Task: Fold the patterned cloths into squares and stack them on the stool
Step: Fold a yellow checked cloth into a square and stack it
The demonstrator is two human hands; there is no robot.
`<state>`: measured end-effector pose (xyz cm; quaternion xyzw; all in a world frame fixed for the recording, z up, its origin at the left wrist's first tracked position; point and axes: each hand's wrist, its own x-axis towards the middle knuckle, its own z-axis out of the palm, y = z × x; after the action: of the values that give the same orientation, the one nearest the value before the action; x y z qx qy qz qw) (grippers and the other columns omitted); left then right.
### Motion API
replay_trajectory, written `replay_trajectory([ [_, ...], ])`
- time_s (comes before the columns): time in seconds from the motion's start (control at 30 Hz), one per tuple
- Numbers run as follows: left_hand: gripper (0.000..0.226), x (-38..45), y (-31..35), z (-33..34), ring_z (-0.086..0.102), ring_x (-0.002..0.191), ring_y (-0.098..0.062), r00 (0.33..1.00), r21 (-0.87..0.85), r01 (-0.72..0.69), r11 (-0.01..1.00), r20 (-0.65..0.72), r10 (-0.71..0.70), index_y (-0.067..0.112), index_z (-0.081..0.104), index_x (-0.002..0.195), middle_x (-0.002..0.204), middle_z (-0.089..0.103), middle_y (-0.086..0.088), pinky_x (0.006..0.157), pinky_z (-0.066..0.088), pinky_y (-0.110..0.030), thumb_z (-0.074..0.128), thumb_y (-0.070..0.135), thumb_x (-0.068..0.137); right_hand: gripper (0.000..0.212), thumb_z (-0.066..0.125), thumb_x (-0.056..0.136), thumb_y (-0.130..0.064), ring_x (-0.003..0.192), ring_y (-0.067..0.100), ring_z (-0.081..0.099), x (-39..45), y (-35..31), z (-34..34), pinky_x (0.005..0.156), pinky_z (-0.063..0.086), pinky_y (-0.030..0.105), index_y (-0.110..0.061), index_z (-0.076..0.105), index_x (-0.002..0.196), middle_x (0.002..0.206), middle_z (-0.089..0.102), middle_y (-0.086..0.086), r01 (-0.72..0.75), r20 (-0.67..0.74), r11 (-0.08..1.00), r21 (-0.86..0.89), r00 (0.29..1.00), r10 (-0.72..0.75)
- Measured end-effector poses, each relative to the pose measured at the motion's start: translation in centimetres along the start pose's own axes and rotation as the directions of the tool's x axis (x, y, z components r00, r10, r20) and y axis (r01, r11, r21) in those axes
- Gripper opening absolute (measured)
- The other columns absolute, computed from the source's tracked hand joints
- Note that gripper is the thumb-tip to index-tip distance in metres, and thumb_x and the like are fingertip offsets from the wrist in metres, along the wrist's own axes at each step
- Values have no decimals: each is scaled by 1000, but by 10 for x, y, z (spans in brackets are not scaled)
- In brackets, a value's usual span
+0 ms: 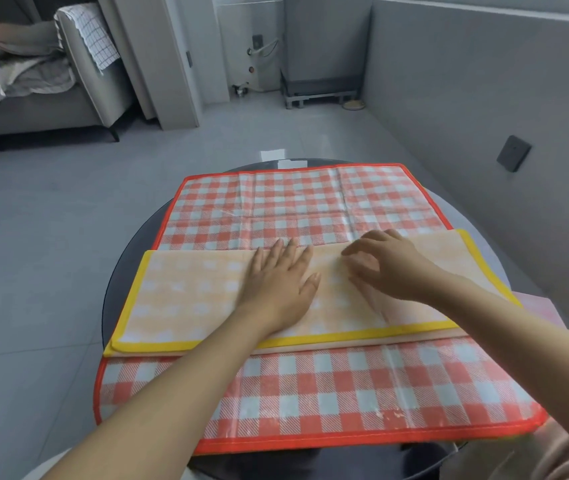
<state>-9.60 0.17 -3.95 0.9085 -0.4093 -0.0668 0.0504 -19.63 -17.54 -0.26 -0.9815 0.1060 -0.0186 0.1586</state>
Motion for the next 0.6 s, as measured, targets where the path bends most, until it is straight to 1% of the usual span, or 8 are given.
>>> replay_trajectory([
  [0.03, 57, 0, 0, 0, -15, 146, -14, 1000, 3, -3, 1000, 2, 3, 35, -3, 150, 159, -11, 5, 117, -13, -40, 11, 53, 98, 35, 44, 95, -40, 126, 19, 38, 6, 2, 5, 106, 31, 37, -32, 52, 128, 135, 48, -8, -12, -12, 999, -44, 1000, 11],
  [0.1, 56, 0, 0, 0, -15, 146, -15, 1000, 8, -8, 1000, 14, 8, 38, -3, 150, 159, -12, 5, 117, -13, -41, 11, 53, 98, 43, 31, 99, -40, 139, 19, 25, 15, 3, 15, 113, 18, 39, -30, 37, 140, 149, 34, -7, -36, 7, 996, -85, 999, 36],
  [0.17, 55, 0, 1, -1, -16, 146, -15, 1000, 14, -11, 1000, 20, 11, 40, -4, 149, 159, -13, 5, 117, -13, -42, 11, 53, 98, 48, 23, 100, -41, 144, 18, 12, 17, 1, 25, 116, 8, 37, -30, 23, 147, 156, 20, -6, -55, 25, 993, -104, 998, 58],
  [0.23, 55, 1, 1, 0, -16, 146, -16, 1000, 26, -10, 1000, 18, 10, 41, -5, 149, 159, -14, 5, 117, -12, -43, 11, 53, 98, 51, 16, 100, -44, 146, 15, 3, 16, -2, 32, 117, 2, 35, -32, 12, 149, 158, 8, -7, -65, 26, 989, -130, 997, 69],
  [0.3, 55, 1, 0, 0, -16, 146, -16, 1000, 36, -10, 999, 19, 9, 41, -6, 149, 159, -15, 6, 117, -12, -43, 11, 53, 98, 52, 13, 99, -46, 146, 13, 0, 14, 0, 35, 118, -1, 34, -34, 7, 149, 158, 4, -9, -69, 20, 988, -141, 997, 73],
  [0.43, 56, 1, -1, 2, -18, 145, -15, 1000, 50, -10, 999, 19, 9, 42, -10, 148, 158, -17, 7, 117, -12, -44, 9, 55, 97, 55, 12, 97, -51, 145, 10, -3, 7, 10, 34, 119, -4, 33, -34, 5, 149, 158, 2, -10, -103, -10, 984, -147, 995, 103],
  [0.6, 56, 0, -1, 2, -20, 144, -15, 1000, 56, -13, 998, 23, 12, 42, -13, 146, 157, -21, 7, 117, -13, -44, 6, 56, 96, 62, 11, 94, -57, 145, 10, -5, -10, 56, 17, 119, -3, 32, -31, 2, 150, 158, -2, -7, -283, -27, 947, -153, 959, 282],
])
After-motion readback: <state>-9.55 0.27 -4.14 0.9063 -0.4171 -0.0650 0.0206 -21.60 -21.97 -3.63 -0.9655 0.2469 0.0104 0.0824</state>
